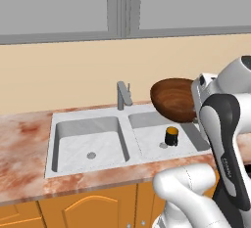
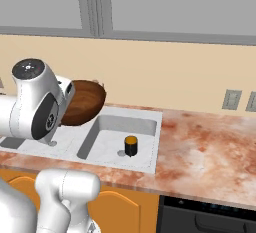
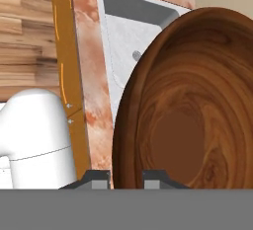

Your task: Pick the mug and place it in the sink. Pick the bowl and place it in the open cabinet and then close the cabinet.

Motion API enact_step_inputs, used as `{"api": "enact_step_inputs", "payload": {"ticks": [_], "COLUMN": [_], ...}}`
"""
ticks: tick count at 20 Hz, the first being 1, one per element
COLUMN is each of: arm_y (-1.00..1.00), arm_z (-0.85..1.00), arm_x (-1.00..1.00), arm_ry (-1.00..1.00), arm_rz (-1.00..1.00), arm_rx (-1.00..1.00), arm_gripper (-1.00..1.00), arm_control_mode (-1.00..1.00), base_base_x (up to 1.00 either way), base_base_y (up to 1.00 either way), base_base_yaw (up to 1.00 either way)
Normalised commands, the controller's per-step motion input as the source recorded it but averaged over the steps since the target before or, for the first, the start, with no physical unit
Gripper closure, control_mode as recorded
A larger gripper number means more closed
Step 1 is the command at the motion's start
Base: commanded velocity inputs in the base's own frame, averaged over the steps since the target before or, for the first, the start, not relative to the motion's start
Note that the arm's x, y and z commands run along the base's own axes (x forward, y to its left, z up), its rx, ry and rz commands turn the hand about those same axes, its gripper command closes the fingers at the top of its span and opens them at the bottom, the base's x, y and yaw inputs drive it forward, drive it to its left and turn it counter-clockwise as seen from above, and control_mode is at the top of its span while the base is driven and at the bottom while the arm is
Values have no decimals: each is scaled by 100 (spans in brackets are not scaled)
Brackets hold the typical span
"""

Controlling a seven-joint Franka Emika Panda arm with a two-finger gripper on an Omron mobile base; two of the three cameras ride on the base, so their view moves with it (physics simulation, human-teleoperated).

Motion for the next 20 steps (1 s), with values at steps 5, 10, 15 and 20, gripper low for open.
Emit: {"api": "enact_step_inputs", "payload": {"ticks": [5,10,15,20], "arm_y": [0,0,0,0], "arm_z": [0,0,0,0], "arm_x": [0,0,0,0], "arm_ry": [0,0,0,0], "arm_rz": [0,0,0,0], "arm_rx": [0,0,0,0], "arm_gripper": [100,100,100,100], "arm_control_mode": [100,100,100,100], "base_base_x": [-1,-50,-74,-74], "base_base_y": [1,2,0,0], "base_base_yaw": [0,0,0,-1]}}
